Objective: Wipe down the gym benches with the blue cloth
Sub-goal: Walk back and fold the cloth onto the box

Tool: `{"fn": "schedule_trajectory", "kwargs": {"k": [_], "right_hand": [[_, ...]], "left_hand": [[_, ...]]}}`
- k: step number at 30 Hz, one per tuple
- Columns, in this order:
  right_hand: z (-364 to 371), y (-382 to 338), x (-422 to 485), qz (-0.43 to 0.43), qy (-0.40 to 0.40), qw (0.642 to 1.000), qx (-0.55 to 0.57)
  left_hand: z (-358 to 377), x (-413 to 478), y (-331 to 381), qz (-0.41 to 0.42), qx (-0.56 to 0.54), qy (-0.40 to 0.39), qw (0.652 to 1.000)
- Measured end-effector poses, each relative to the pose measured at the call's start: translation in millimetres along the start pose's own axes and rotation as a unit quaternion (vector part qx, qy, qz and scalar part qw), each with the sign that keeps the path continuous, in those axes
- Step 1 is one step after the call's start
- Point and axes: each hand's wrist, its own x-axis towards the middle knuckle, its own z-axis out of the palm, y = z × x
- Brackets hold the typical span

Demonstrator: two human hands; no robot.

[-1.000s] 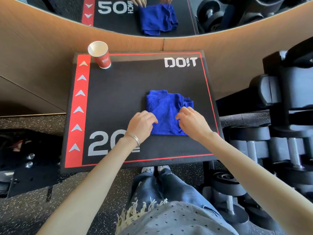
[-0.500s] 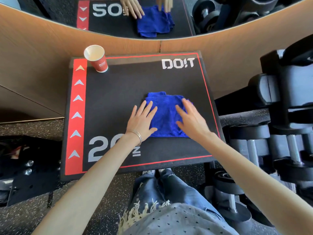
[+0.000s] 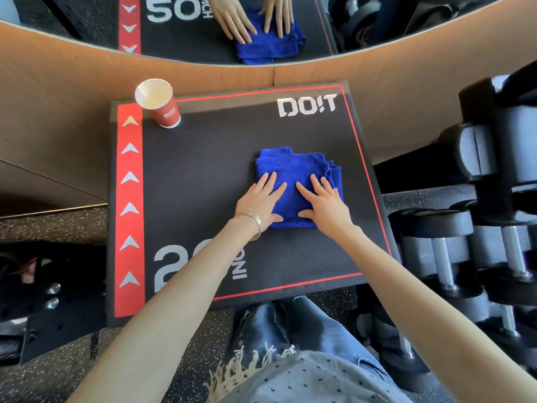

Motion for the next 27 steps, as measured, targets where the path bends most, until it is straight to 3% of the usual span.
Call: {"fn": "schedule_trajectory", "kwargs": {"k": [10, 27], "right_hand": [[-46, 34, 81, 0.014, -0.024, 0.998, 0.049], [-104, 73, 181, -0.050, -0.045, 0.997, -0.035]], "left_hand": [[-43, 82, -5, -0.009, -0.004, -0.014, 1.000], [-92, 171, -15, -0.067, 0.005, -0.019, 0.998]]}}
